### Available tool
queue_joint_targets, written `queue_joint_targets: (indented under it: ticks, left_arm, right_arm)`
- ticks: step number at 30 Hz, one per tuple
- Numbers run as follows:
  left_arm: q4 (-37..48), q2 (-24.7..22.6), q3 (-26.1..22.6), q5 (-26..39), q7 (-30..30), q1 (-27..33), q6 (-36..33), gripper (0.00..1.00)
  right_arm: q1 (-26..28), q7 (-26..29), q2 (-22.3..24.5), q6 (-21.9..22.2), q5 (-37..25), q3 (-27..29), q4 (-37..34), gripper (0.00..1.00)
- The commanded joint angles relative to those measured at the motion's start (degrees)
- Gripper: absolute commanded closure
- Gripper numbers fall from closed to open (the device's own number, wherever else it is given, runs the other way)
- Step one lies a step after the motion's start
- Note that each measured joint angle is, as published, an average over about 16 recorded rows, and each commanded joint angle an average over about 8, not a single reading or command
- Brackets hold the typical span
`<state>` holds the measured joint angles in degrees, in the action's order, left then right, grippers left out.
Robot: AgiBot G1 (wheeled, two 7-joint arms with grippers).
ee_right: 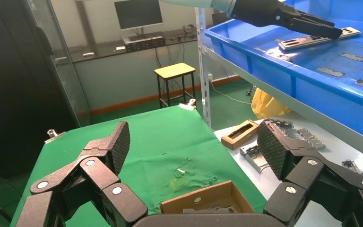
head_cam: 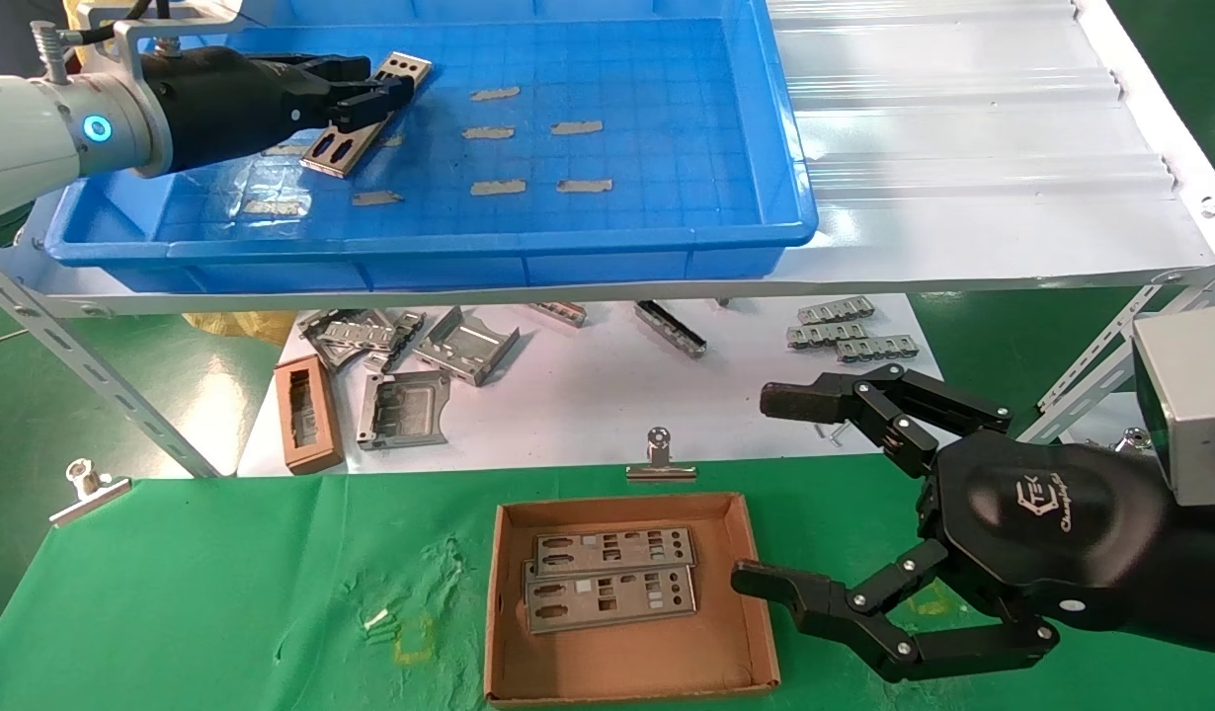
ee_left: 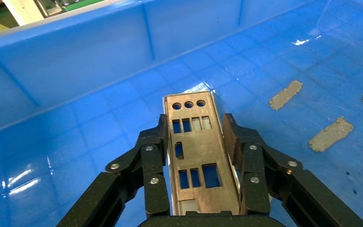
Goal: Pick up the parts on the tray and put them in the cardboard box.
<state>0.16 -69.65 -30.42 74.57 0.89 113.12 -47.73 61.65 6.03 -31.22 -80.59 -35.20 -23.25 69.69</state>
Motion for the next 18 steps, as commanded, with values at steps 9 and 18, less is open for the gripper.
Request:
queue_joint_targets:
  ticks: [9, 18]
  left_arm:
    - [-0.2, 0.0, 0.2, -0.2, 0.1, 0.0, 0.2, 1.00]
    - [-0.9, 1.0, 1.0, -1.4, -0.3, 1.5, -2.2, 1.00]
  right_arm:
    - [0.0, 0.0, 0.0, 0.0, 0.0, 0.0, 0.0, 0.00]
    - [0.0, 0.0, 0.0, 0.0, 0.0, 0.0, 0.0, 0.00]
